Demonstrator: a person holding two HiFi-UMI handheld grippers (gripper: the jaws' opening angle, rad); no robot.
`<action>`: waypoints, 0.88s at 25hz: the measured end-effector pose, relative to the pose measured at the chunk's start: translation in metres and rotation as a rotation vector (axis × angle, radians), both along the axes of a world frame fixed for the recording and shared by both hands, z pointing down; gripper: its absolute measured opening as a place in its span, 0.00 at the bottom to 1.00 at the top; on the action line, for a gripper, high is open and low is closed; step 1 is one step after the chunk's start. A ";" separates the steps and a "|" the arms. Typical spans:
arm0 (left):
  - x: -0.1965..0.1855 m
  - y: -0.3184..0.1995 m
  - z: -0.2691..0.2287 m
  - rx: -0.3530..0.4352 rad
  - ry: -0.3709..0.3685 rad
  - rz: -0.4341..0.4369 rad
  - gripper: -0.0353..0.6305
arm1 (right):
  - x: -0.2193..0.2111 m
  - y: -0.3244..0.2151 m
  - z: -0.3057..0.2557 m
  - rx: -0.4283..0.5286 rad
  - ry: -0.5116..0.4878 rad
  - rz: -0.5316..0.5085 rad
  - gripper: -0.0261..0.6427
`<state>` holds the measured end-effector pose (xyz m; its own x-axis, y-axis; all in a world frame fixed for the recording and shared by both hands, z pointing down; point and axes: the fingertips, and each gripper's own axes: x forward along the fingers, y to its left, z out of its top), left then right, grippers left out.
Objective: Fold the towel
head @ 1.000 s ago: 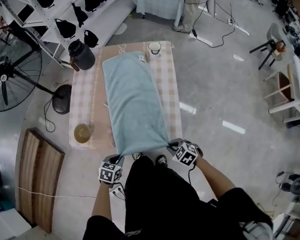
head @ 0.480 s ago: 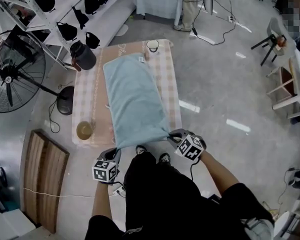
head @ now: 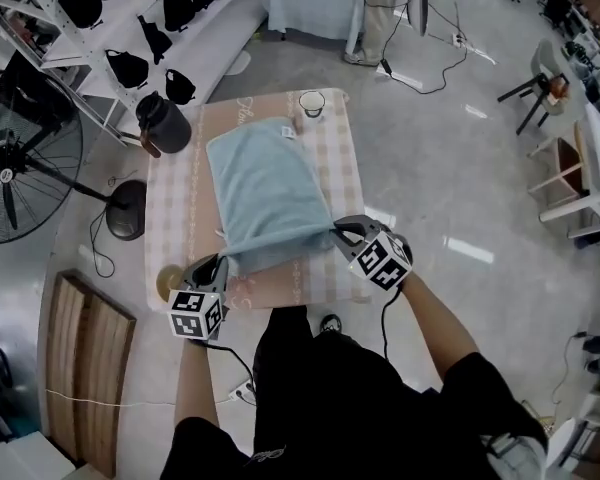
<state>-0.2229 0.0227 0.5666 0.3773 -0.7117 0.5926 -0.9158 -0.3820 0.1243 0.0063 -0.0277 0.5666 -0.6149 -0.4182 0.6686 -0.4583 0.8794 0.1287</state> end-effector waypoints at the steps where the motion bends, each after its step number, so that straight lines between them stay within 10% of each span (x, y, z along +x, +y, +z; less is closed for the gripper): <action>1: -0.004 -0.013 -0.001 0.002 0.006 0.000 0.11 | -0.004 -0.013 -0.003 0.004 -0.004 0.015 0.08; 22: -0.081 -0.244 0.004 0.026 0.066 0.006 0.11 | -0.076 -0.227 0.004 0.046 0.061 0.163 0.08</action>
<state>-0.3041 -0.2212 0.5709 0.4193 -0.7239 0.5478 -0.9035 -0.3914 0.1744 -0.0696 -0.2550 0.5709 -0.4951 -0.5404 0.6803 -0.5846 0.7864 0.1992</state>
